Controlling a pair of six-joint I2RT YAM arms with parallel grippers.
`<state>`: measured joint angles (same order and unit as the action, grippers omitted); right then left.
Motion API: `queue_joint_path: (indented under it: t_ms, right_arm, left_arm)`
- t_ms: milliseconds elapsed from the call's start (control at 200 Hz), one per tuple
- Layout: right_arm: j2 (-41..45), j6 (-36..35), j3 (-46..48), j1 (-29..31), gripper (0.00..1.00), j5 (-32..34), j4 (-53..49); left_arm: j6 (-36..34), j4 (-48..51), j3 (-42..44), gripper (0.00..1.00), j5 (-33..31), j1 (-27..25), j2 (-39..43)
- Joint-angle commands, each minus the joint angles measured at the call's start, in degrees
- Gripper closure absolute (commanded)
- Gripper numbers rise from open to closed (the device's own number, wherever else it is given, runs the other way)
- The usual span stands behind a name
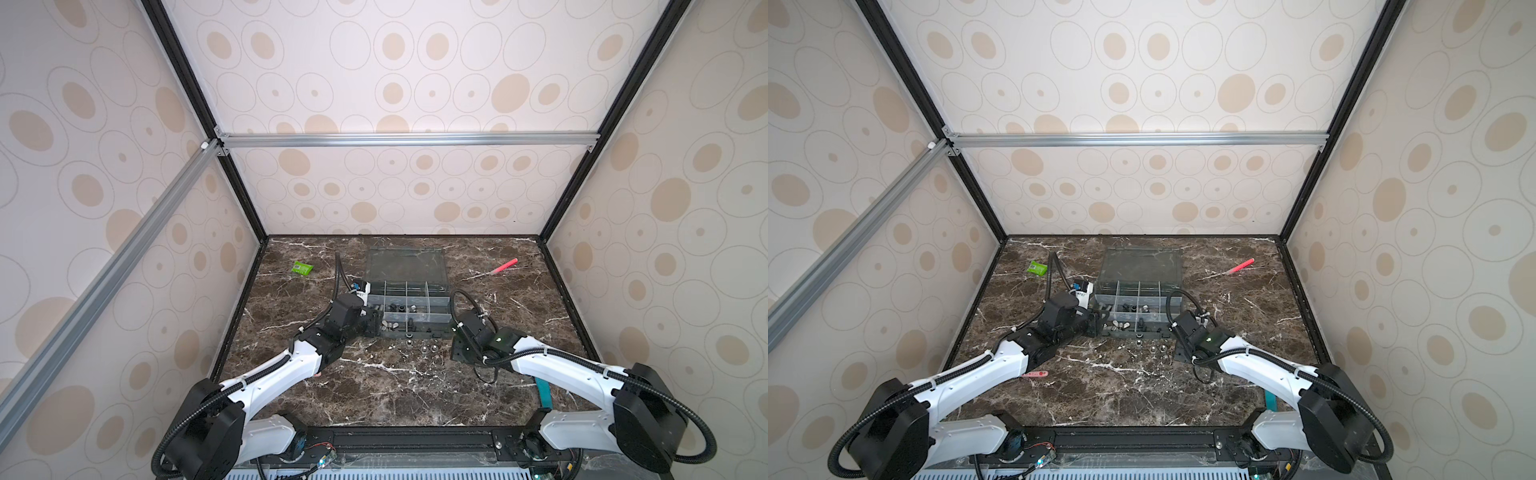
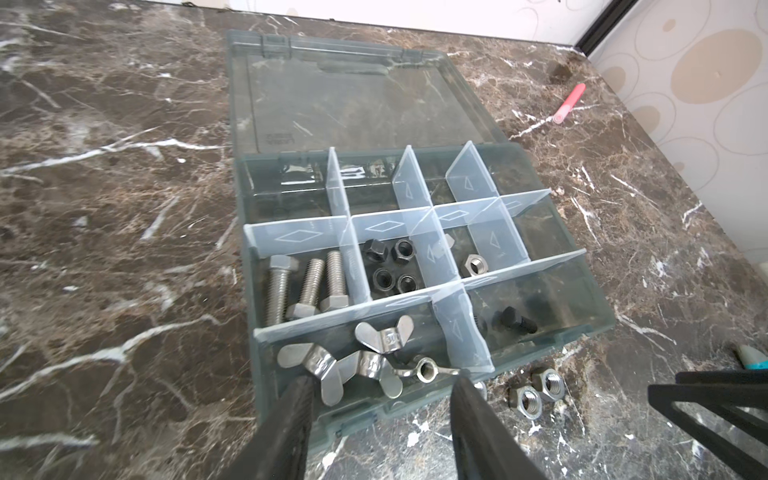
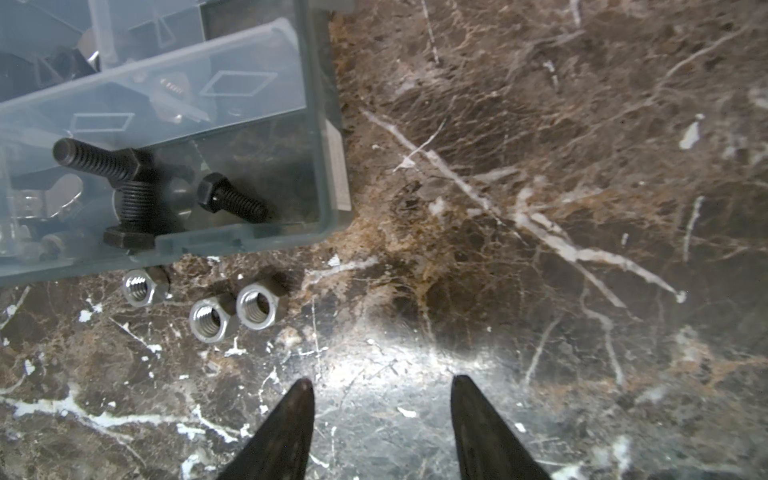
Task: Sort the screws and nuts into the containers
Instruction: 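Raise the left gripper from the organizer while the right gripper moves over the nuts, then lower the right gripper and close it on a silver hex nut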
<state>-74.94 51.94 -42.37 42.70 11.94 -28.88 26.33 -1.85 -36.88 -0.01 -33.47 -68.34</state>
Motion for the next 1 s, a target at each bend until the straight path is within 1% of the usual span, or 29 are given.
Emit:
queue_joint_path:
  t_ms: [0,385,585,790,995]
  right_arm:
    - [-3.1,-0.1,-2.6,1.4,0.44,-0.6,1.5]
    - [-17.1,-2.5,-13.7,7.4,0.44,-2.4,2.9]
    - [-23.4,-4.3,-19.1,8.9,0.44,-3.8,3.1]
    - [-29.8,-8.7,-26.1,10.1,0.45,-1.7,-0.8]
    - [-33.1,-11.2,-26.3,10.4,0.49,-0.7,2.4]
  left_arm:
    - [1.8,0.6,1.5,0.46,-1.7,0.8,2.7]
    - [2.9,1.8,4.9,0.45,-3.0,1.8,7.6]
    - [3.0,2.8,6.2,0.44,-3.5,2.2,10.0]
    - [3.0,2.9,7.3,0.44,-3.6,2.4,11.4]
    - [3.6,2.8,8.2,0.44,-3.3,2.5,11.9]
